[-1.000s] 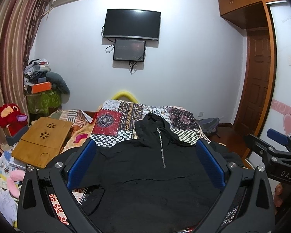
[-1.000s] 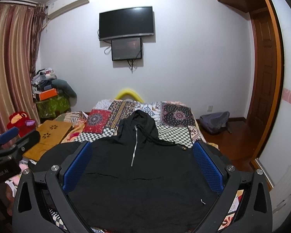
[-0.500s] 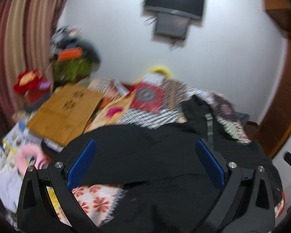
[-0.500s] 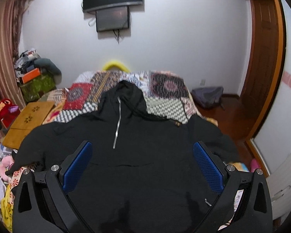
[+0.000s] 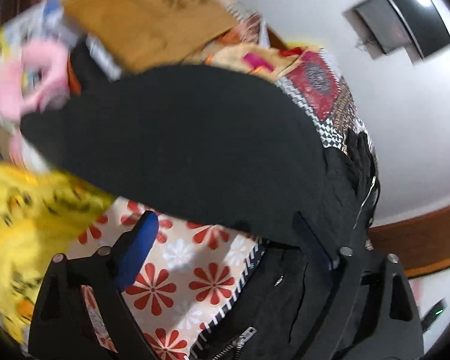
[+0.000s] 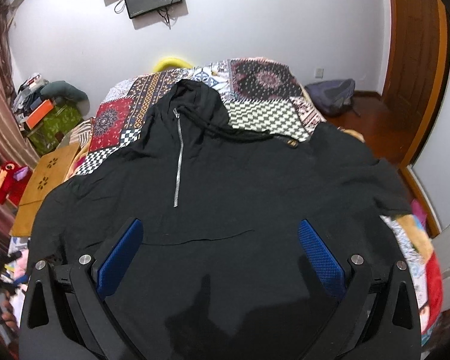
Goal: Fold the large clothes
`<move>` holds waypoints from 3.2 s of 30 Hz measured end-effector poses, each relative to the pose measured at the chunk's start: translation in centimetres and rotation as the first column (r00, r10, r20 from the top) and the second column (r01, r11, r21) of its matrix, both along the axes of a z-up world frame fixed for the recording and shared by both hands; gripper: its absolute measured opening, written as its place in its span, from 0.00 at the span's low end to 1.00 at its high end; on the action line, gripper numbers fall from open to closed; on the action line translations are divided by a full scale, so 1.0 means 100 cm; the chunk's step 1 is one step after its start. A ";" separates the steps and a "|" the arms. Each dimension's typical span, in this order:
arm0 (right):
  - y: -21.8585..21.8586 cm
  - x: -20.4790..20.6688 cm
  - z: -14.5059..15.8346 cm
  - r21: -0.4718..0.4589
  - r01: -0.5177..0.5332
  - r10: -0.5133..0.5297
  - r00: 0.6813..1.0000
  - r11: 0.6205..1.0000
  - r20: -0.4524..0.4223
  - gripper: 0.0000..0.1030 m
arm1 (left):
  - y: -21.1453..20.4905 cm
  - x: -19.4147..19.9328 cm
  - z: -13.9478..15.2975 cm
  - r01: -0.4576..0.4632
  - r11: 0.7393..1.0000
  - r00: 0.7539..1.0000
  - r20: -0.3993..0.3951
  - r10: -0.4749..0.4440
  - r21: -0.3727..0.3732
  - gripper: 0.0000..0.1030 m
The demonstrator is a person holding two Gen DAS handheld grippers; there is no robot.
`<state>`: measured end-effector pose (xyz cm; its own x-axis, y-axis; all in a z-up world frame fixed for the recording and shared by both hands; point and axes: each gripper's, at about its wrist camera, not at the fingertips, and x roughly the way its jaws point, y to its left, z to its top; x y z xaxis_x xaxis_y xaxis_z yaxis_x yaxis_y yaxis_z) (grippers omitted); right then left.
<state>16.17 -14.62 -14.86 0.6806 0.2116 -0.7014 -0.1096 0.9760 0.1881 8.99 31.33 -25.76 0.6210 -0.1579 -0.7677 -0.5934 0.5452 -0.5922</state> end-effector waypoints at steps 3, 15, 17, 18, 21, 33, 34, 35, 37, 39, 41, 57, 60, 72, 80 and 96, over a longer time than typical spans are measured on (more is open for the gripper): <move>0.002 0.005 -0.004 0.017 -0.001 0.001 1.000 1.000 -0.028 1.00 | 0.008 -0.005 -0.021 -0.031 0.990 0.999 0.024 0.035 -0.136 0.82; 0.003 0.019 -0.006 0.015 -0.026 0.026 0.998 1.000 -0.055 1.00 | 0.021 0.034 -0.012 -0.031 0.990 0.996 -0.075 0.042 0.138 0.44; 0.000 0.021 -0.004 0.023 -0.026 0.027 0.998 0.999 -0.055 1.00 | 0.016 0.043 -0.001 -0.015 0.969 0.995 -0.096 0.040 0.245 0.30; -0.002 0.022 -0.003 0.028 -0.023 0.025 0.998 0.999 -0.055 1.00 | 0.012 0.048 0.006 -0.004 0.953 0.993 -0.109 0.039 0.303 0.29; -0.009 0.025 0.003 0.043 -0.018 0.020 0.998 0.999 -0.053 1.00 | 0.004 0.059 0.026 0.013 0.919 0.994 -0.101 0.029 0.394 0.19; -0.029 0.033 0.002 0.014 -0.041 0.042 0.998 0.999 -0.055 1.00 | -0.063 0.114 0.147 0.098 0.819 0.975 0.108 -0.192 0.566 0.07; -0.031 0.035 0.000 0.010 -0.042 0.042 0.997 0.999 -0.062 1.00 | -0.076 0.122 0.154 0.121 0.808 0.967 0.115 -0.227 0.577 0.07; -0.033 0.036 -0.002 0.008 -0.042 0.043 0.997 0.999 -0.067 1.00 | -0.087 0.128 0.158 0.139 0.798 0.960 0.119 -0.254 0.586 0.07; -0.037 0.037 -0.007 -0.007 -0.041 0.041 0.996 0.999 -0.081 1.00 | -0.116 0.142 0.165 0.185 0.774 0.939 0.122 -0.320 0.606 0.07; -0.039 0.037 -0.011 -0.024 -0.045 0.043 0.995 0.999 -0.092 1.00 | -0.146 0.154 0.167 0.234 0.747 0.915 0.119 -0.386 0.623 0.07; -0.041 0.035 -0.013 -0.032 -0.048 0.045 0.994 0.998 -0.100 1.00 | -0.174 0.166 0.163 0.289 0.724 0.889 0.105 -0.445 0.626 0.07; -0.046 0.017 -0.012 -0.067 -0.077 0.070 0.992 0.995 -0.108 1.00 | -0.309 0.183 0.031 0.748 0.550 0.647 -0.224 -0.729 0.373 0.21; -0.043 0.017 -0.010 -0.066 -0.079 0.073 0.993 0.995 -0.097 1.00 | -0.304 0.176 0.039 0.748 0.561 0.647 -0.202 -0.735 0.355 0.35; -0.026 0.016 -0.003 -0.049 -0.097 0.094 0.994 0.994 -0.054 1.00 | -0.188 0.153 0.097 0.513 0.786 0.841 -0.018 -0.541 0.346 0.61; -0.024 0.017 -0.003 -0.064 -0.095 0.092 0.994 0.993 -0.053 1.00 | -0.109 0.148 0.060 0.371 0.901 0.928 -0.045 -0.370 0.223 0.61; -0.037 0.020 -0.005 -0.081 -0.077 0.072 0.995 0.994 -0.065 1.00 | -0.095 0.173 0.026 0.333 0.938 0.942 -0.066 -0.328 0.101 0.27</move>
<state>18.16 -18.31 -15.37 0.6199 0.1992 -0.7590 -0.1735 0.9781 0.1149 26.33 21.84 -23.16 0.5105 -0.2615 -0.8192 -0.3949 0.7749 -0.4935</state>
